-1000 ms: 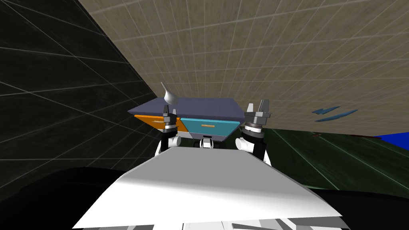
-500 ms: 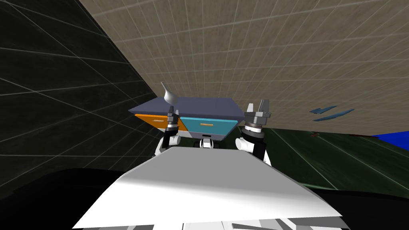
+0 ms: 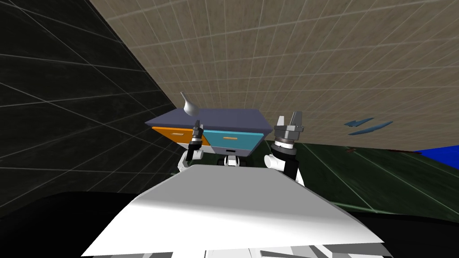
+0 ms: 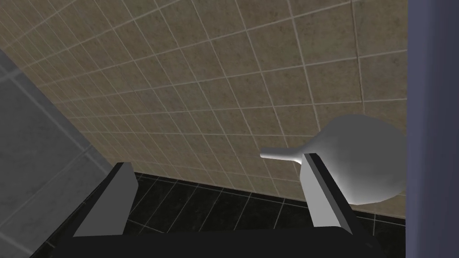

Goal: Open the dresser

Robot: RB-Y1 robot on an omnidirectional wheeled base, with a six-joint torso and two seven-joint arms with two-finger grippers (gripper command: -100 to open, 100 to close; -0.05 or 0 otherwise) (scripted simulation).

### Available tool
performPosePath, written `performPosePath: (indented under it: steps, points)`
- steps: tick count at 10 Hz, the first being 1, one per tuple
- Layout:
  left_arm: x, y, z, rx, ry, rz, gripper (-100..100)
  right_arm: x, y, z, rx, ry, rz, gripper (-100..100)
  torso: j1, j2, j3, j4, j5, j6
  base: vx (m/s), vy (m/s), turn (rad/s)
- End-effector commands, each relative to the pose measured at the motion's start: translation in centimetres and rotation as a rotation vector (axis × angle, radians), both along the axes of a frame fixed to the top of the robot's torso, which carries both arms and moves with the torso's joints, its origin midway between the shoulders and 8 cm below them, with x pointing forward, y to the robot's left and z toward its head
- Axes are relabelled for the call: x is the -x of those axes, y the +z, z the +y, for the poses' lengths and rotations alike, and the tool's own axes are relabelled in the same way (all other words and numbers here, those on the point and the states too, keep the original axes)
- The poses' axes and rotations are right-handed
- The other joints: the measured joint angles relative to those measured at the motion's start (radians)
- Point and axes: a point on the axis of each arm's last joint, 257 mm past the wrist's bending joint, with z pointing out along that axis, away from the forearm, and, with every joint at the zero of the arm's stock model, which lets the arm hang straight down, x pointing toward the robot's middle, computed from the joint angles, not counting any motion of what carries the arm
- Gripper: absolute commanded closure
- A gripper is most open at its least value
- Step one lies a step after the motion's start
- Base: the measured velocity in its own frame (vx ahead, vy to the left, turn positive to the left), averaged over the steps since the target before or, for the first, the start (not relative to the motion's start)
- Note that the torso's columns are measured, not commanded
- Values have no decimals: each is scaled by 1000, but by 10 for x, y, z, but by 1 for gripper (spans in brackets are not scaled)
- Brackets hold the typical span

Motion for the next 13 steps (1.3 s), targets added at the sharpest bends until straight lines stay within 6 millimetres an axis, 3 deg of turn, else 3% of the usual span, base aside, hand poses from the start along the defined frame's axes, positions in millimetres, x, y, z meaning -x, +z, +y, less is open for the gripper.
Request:
performPosePath:
  steps: [1,13]
  points:
    - [-11,-16,1,-8,-1,31,-100,0,0,0,0,0,0,0,0,0,0,0,0,0,-39,-40,2]
    - [-69,-96,7,-8,4,187,-100,0,0,0,0,0,0,0,0,0,0,0,0,0,-37,-38,2]
